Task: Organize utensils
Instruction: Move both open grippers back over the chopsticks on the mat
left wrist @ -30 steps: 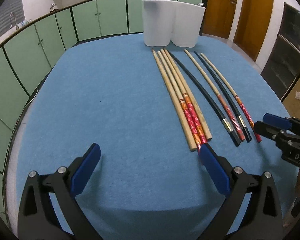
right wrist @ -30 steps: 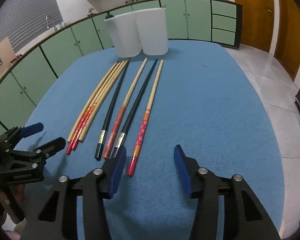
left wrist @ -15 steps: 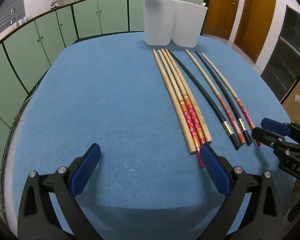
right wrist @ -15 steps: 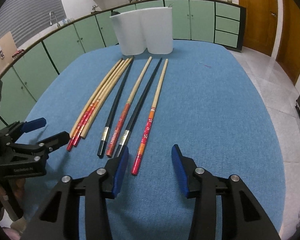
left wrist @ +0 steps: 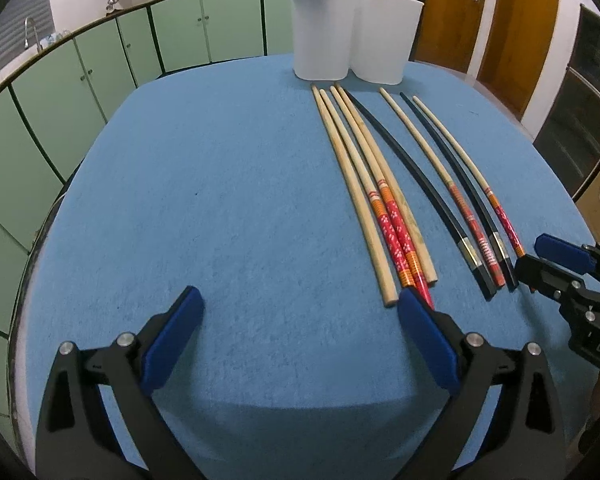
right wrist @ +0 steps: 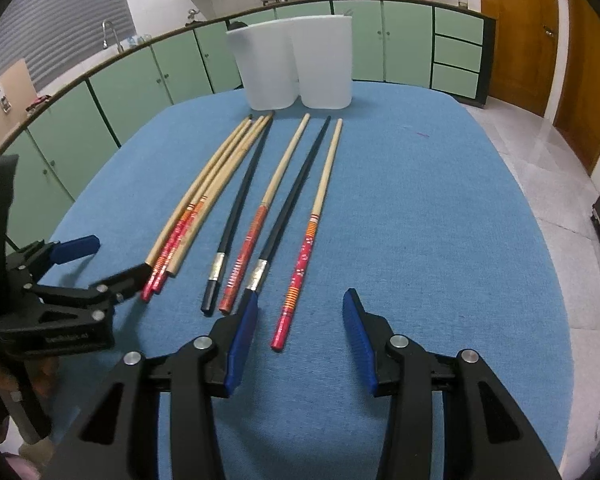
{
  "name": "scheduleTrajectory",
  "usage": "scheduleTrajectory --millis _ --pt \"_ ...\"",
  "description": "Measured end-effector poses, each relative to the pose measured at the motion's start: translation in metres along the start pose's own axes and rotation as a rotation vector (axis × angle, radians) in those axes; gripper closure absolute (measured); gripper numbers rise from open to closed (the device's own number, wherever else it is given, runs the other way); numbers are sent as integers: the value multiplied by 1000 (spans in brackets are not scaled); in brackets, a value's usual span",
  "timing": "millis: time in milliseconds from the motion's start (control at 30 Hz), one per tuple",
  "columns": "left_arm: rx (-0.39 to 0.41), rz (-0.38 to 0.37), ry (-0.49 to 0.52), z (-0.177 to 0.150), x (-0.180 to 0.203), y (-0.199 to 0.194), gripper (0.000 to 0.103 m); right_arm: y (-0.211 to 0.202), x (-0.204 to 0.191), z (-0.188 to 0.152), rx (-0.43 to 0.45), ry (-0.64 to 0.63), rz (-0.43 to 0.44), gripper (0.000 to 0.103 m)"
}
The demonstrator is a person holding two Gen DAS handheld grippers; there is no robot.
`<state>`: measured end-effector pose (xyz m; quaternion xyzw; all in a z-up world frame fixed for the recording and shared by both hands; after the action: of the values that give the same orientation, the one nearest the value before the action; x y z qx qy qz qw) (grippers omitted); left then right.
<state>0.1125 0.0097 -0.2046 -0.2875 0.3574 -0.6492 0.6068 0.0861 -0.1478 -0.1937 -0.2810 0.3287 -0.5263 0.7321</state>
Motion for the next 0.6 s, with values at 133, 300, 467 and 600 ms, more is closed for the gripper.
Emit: scheduleTrajectory --millis 133,300,467,600 --pt "7 16 -20 1 -10 0 17 -1 16 2 7 23 -47 63" --pt "30 22 -59 5 -16 0 24 -7 29 7 43 81 -29 63" --pt "42 0 -34 9 -7 0 24 -4 18 6 41 49 -7 63" --pt "33 -5 -5 7 0 0 28 -5 15 2 34 36 -4 63"
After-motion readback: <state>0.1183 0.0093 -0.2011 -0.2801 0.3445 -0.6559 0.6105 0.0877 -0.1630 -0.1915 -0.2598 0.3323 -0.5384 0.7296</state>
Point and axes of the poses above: each gripper's, at about its wrist camera, not at the fingertips, and y roughly the way its jaws point, x to its right, z to its top, the point moved 10 cm from there along y, roughly the way its jaws point, and after that the axes turned 3 degrees about z, right-handed, at the moved point
